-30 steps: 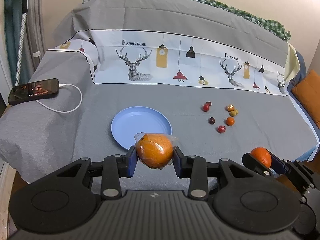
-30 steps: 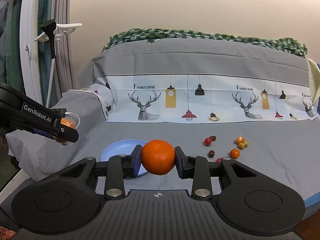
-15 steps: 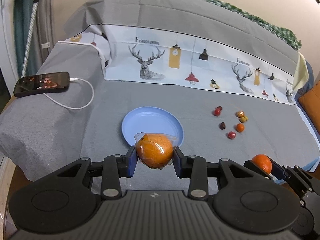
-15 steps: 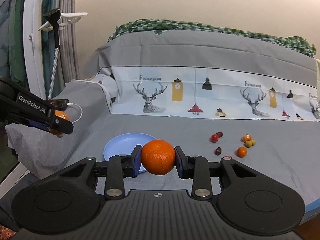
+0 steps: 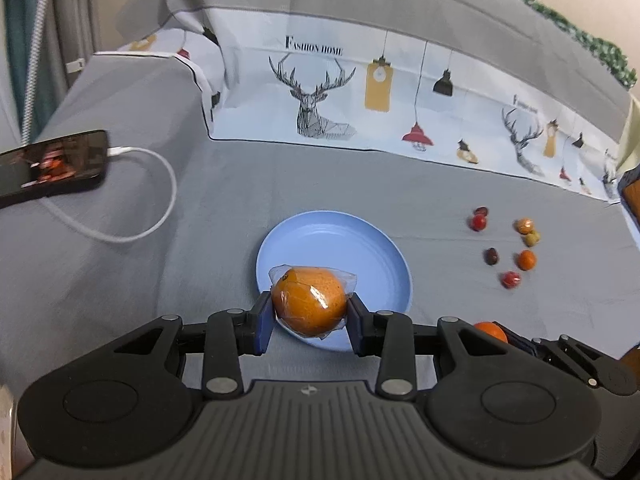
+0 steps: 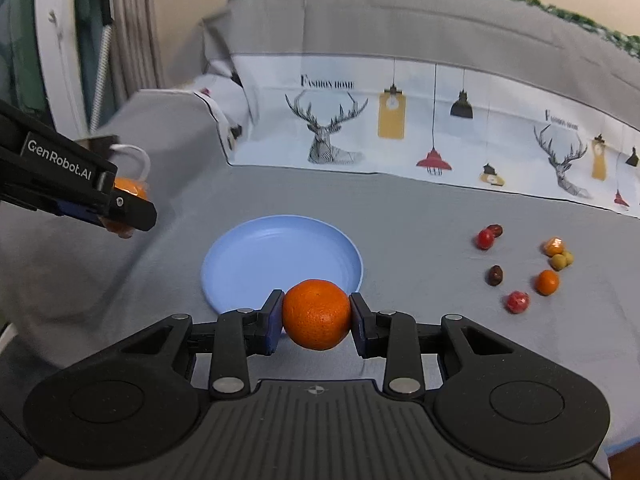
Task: Organize fruits
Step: 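Carry the mandarin in the left gripper over the blue plate and release it, then lower the right gripper's mandarin onto the blue plate and open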
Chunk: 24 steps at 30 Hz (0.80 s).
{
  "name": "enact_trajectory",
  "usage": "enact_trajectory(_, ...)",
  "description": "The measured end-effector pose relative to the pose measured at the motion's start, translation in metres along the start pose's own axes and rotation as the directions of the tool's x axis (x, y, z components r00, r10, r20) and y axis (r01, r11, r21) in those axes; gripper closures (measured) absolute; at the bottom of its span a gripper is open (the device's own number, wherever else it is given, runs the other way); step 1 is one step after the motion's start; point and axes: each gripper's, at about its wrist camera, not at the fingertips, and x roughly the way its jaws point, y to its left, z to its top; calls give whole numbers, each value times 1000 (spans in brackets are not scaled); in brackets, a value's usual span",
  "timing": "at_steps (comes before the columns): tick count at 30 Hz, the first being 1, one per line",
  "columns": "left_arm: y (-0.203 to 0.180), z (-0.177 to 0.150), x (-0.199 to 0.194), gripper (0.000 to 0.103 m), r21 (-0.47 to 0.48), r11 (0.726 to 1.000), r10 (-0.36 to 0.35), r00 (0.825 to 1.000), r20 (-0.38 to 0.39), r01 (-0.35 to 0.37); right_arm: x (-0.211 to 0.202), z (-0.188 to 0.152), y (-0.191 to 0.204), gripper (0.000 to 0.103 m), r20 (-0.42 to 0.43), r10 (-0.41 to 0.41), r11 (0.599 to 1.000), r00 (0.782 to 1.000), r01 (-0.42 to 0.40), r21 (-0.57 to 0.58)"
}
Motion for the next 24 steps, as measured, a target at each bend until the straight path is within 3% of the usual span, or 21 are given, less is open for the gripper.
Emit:
enact_trajectory(8, 2, 22, 86, 62, 35, 999, 17, 996, -91, -14, 86, 9, -1, 67, -72, -2, 1000, 997, 0, -30)
enact_trajectory(17, 0, 33, 164, 61, 123, 991, 69, 984, -161, -50, 151, 10, -5, 67, -158, 17, 998, 987, -26, -51)
enact_trajectory(18, 1, 34, 167, 53, 123, 991, 73, 984, -160, -54, 156, 11, -5, 66, -167, 22, 998, 986, -31, -51)
enact_trajectory(19, 2, 36, 167, 33, 119, 992, 71, 986, -149, -53, 161, 13, -6, 65, -176, 31, 998, 984, -39, -46)
enact_trajectory(20, 2, 38, 164, 21, 113, 992, 66, 990, -126, -51, 164, 16, -7, 52, -178, 32, 998, 984, -41, -42)
enact_trajectory(21, 3, 39, 156, 1, 107, 993, 62, 994, -92, -52, 166, 19, -7, 33, -178, 29, 998, 984, -38, -46)
enact_trajectory(24, 3, 38, 127, 0, 124, 991, 61, 998, -27, -57, 149, 27, -10, 14, -160, 24, 997, 987, -35, -64)
